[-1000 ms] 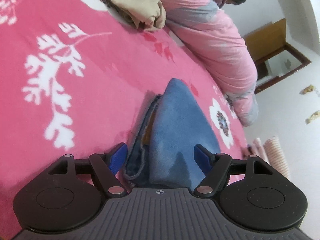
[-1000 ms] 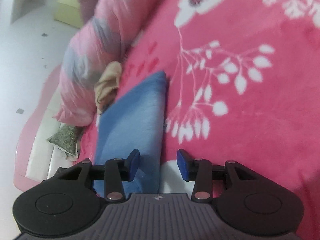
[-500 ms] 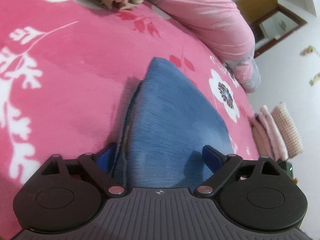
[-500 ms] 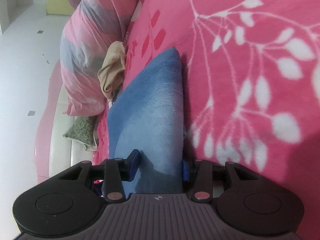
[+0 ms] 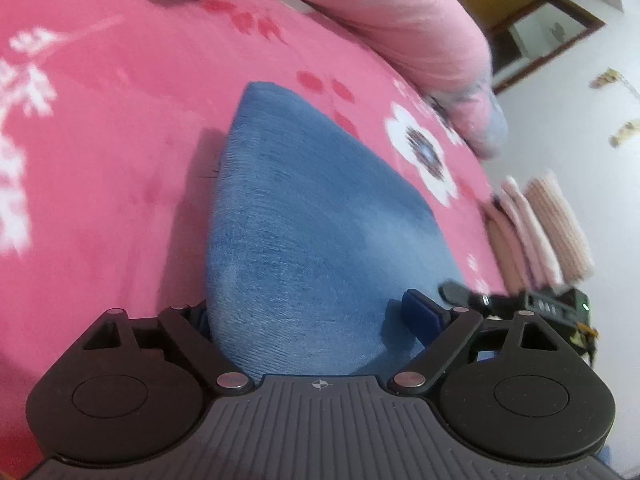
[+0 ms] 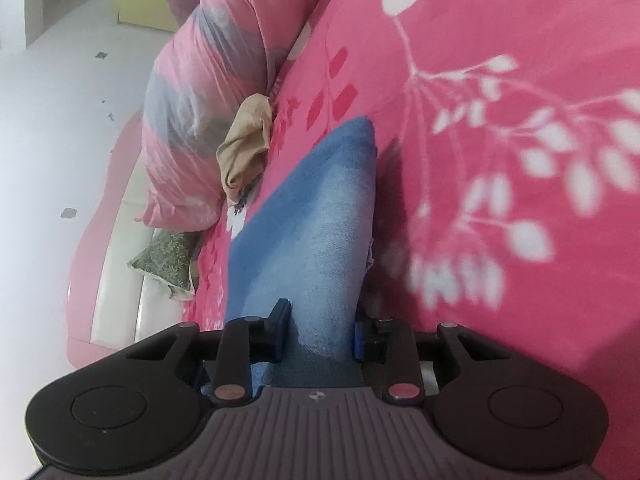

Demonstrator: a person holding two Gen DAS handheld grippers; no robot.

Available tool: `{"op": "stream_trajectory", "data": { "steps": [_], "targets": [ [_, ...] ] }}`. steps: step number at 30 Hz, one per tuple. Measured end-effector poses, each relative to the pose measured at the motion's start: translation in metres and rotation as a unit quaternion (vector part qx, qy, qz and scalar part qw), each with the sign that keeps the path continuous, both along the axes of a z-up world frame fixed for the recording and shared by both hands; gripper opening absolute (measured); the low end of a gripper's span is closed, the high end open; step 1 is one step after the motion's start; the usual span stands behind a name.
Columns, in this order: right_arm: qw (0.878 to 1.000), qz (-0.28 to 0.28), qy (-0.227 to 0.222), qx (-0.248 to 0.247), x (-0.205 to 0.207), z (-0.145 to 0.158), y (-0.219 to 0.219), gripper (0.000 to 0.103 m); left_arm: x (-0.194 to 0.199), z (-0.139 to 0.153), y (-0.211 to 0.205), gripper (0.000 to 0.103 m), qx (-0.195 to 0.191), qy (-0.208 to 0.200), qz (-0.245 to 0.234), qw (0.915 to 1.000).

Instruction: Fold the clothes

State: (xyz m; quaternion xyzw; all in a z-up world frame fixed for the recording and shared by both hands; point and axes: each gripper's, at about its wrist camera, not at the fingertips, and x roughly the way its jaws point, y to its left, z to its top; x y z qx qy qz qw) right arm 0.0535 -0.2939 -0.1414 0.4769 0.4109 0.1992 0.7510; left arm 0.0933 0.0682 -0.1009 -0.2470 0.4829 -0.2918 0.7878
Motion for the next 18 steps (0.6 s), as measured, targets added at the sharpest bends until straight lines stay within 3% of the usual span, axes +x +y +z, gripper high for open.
{"op": "stream_trajectory", "data": {
  "steps": [5, 9, 14, 18],
  "targets": [
    [1.000, 0.009, 0.022, -0.001, -0.057, -0.004, -0.032, 0.033, -0.062, 0.002, -0.023, 0.088, -0.005, -0.020, -0.051, 0.9985],
    [0.999, -0.014, 0.027, 0.018, -0.087, -0.016, -0.050, 0.035, -0.086, 0.002, -0.030, 0.086, 0.036, -0.059, -0.052, 0.9962],
    [0.998, -0.049, 0.012, 0.041, -0.093, -0.026, -0.049, 0.036, -0.071, 0.002, -0.030, 0.087, 0.032, -0.050, -0.041, 0.9974],
    [0.998, -0.048, -0.001, 0.037, -0.094, -0.027, -0.047, 0.037, -0.052, -0.009, -0.029, 0.087, 0.001, -0.009, -0.040, 0.9991]
  ]
}}
